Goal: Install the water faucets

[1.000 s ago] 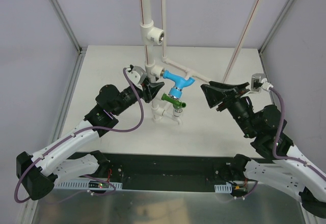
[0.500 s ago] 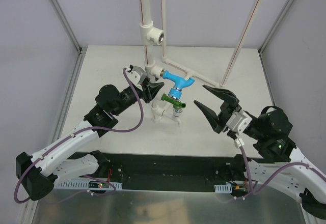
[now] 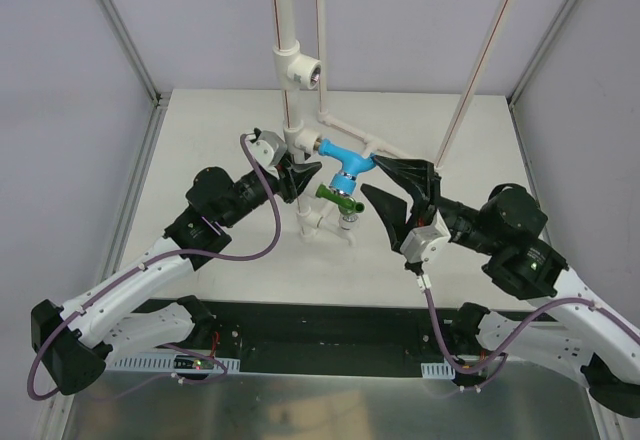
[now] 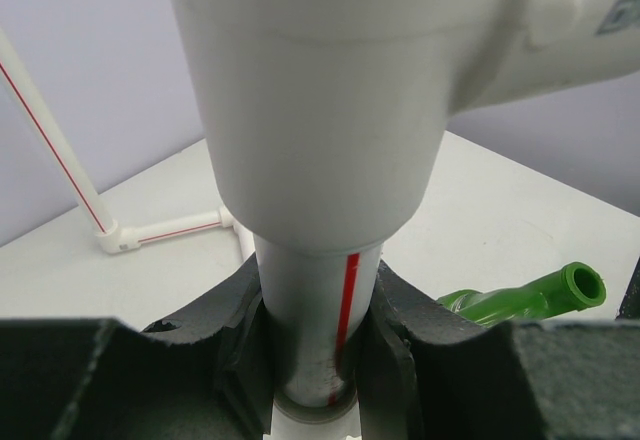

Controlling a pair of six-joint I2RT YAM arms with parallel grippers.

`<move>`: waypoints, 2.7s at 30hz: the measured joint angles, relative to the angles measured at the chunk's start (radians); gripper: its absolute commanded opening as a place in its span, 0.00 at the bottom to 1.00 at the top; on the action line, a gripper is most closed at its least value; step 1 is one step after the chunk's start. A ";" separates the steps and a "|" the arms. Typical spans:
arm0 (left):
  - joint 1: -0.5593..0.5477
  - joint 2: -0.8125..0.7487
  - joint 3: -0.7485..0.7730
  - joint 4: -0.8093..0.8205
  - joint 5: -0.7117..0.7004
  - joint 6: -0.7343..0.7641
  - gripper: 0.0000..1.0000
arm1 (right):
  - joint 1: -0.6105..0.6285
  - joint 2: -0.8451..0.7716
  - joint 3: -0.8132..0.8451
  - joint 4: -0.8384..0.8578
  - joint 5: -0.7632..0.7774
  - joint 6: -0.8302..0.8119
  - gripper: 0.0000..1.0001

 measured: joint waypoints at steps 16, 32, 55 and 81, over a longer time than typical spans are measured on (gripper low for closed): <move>0.001 -0.009 -0.006 0.001 0.000 -0.003 0.00 | 0.018 0.084 0.058 -0.023 0.002 -0.080 0.56; 0.013 -0.019 -0.011 -0.003 -0.001 -0.006 0.00 | 0.058 0.148 0.123 -0.081 0.057 -0.180 0.51; 0.020 -0.021 -0.012 -0.006 -0.022 -0.006 0.00 | 0.065 0.162 0.077 0.063 0.094 -0.017 0.06; 0.020 -0.021 -0.012 -0.005 -0.011 -0.005 0.00 | 0.069 0.163 0.047 0.149 0.128 0.260 0.54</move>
